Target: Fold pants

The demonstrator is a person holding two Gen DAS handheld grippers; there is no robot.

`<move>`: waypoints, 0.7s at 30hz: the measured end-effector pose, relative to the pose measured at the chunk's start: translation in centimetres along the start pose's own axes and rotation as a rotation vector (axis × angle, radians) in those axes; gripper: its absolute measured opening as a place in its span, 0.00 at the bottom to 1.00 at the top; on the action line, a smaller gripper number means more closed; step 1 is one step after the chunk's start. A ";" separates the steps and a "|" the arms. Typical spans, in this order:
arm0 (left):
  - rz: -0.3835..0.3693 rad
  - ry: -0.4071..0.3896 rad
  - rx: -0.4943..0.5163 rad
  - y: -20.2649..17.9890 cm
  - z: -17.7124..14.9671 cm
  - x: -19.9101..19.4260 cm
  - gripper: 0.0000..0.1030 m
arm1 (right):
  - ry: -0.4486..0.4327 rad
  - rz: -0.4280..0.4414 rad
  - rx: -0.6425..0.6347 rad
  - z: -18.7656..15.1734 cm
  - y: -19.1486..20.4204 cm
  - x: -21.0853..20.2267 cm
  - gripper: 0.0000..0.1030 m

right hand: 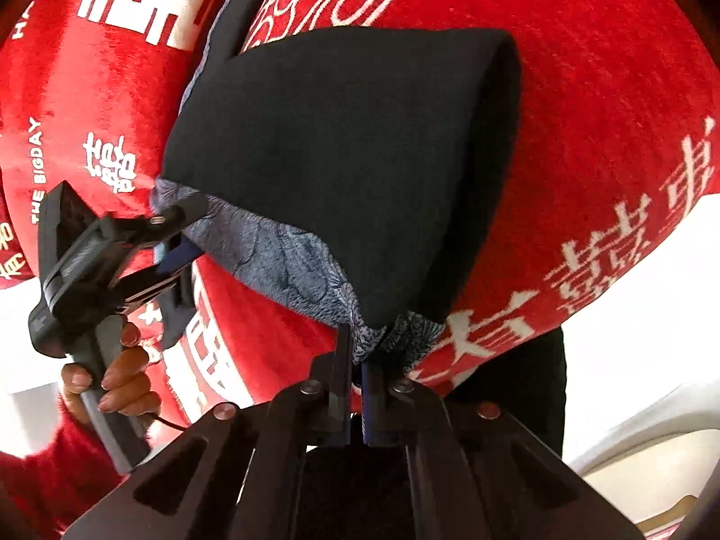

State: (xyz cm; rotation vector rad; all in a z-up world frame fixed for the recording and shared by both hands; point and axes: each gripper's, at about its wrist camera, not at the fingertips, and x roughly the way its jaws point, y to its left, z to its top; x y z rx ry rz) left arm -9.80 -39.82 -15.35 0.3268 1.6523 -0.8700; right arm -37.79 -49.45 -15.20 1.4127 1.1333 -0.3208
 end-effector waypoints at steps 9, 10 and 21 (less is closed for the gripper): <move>-0.082 -0.062 -0.050 -2.4 3.3 -4.3 0.14 | -0.020 0.106 -0.177 7.1 7.9 -5.9 0.03; -0.083 -0.082 -0.049 -2.9 4.1 -5.0 0.14 | -0.031 0.108 -0.204 8.7 9.0 -6.9 0.03; -0.065 -0.254 -0.070 -4.3 15.8 -6.7 0.14 | -0.094 0.045 -0.386 28.8 16.5 -11.1 0.03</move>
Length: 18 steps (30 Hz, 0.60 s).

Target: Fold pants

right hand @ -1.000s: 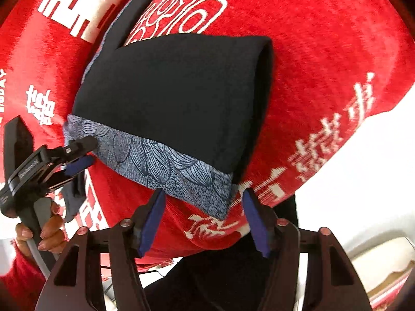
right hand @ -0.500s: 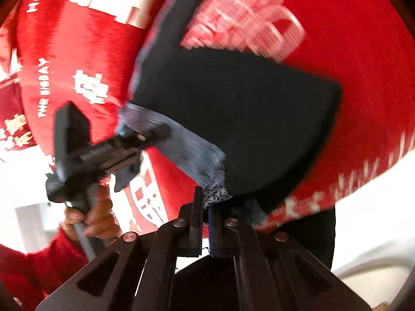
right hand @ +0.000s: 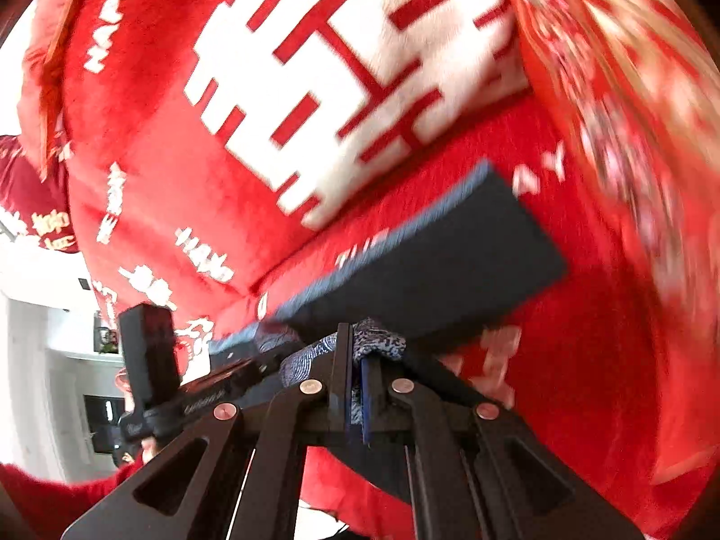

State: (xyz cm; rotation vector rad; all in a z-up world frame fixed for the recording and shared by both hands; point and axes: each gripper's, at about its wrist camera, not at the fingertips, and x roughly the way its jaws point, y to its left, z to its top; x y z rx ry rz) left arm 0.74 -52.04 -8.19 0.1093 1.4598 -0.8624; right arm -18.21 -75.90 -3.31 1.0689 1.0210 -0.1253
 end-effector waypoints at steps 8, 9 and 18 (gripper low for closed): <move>0.203 -0.048 -0.019 1.9 4.7 2.2 0.15 | 0.077 -0.171 -0.062 6.5 -2.0 6.0 0.08; 0.232 -0.039 -0.025 2.3 5.0 2.4 0.24 | 0.082 -0.204 -0.066 7.2 -2.5 6.7 0.10; 0.357 -0.064 0.058 3.1 2.1 0.8 0.77 | -0.054 -0.366 -0.217 6.1 -0.1 4.4 0.78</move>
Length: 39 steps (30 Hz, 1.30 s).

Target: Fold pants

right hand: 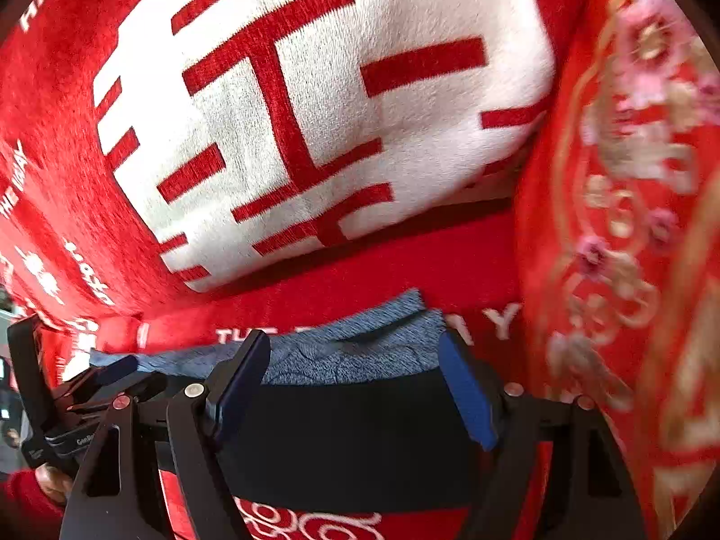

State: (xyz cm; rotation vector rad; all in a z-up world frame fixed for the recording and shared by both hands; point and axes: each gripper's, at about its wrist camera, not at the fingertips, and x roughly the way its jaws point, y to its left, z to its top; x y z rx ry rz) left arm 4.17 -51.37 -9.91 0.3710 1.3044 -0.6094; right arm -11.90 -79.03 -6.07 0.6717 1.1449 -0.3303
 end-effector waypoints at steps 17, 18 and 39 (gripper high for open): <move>0.102 0.057 0.016 -0.9 -1.4 4.8 0.77 | 0.125 -0.051 0.043 0.7 -3.0 5.6 0.15; 0.116 0.067 0.014 -0.8 -1.3 5.3 0.77 | 0.127 -0.059 0.042 0.9 -3.0 5.9 0.15; 0.176 0.050 -0.022 -1.5 1.5 8.0 0.79 | 0.020 0.016 0.420 -9.3 -7.2 3.0 0.55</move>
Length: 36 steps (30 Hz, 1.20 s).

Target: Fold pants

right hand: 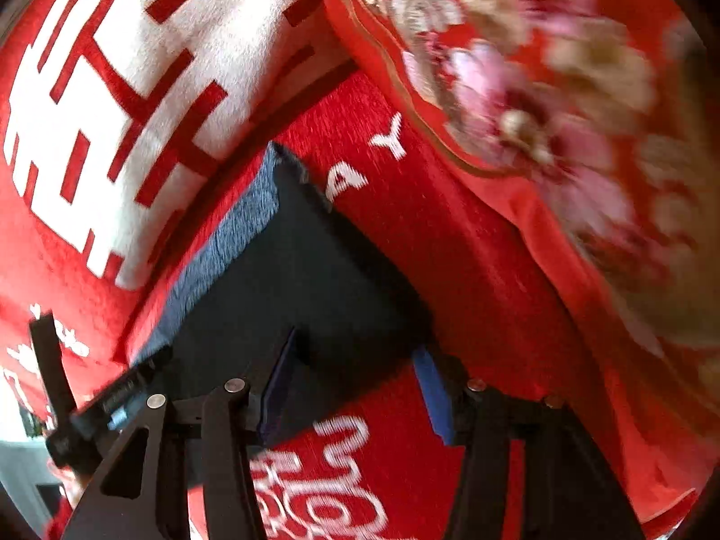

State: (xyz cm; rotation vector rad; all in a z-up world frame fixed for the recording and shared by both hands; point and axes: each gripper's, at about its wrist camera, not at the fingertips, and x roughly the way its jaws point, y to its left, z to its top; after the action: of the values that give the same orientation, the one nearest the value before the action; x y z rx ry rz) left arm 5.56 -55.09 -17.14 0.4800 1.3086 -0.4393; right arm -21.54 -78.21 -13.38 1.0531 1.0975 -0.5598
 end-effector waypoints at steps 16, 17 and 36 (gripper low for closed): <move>0.004 -0.029 -0.028 0.3 -0.2 -2.0 0.92 | -0.157 -0.191 -0.251 1.9 4.0 -6.3 0.42; -0.008 -0.050 -0.014 -0.3 0.0 -2.6 0.92 | -0.173 -0.147 -0.300 2.2 5.5 -6.9 0.42; 0.071 -0.019 -0.053 4.4 0.0 0.1 0.92 | 0.007 -0.093 -0.351 6.9 7.5 4.1 0.27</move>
State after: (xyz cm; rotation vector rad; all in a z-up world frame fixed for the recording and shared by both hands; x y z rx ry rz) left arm 8.04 -51.47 -16.87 0.4750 1.2778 -0.3489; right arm -10.88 -80.68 -13.57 0.7021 1.2047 -0.4176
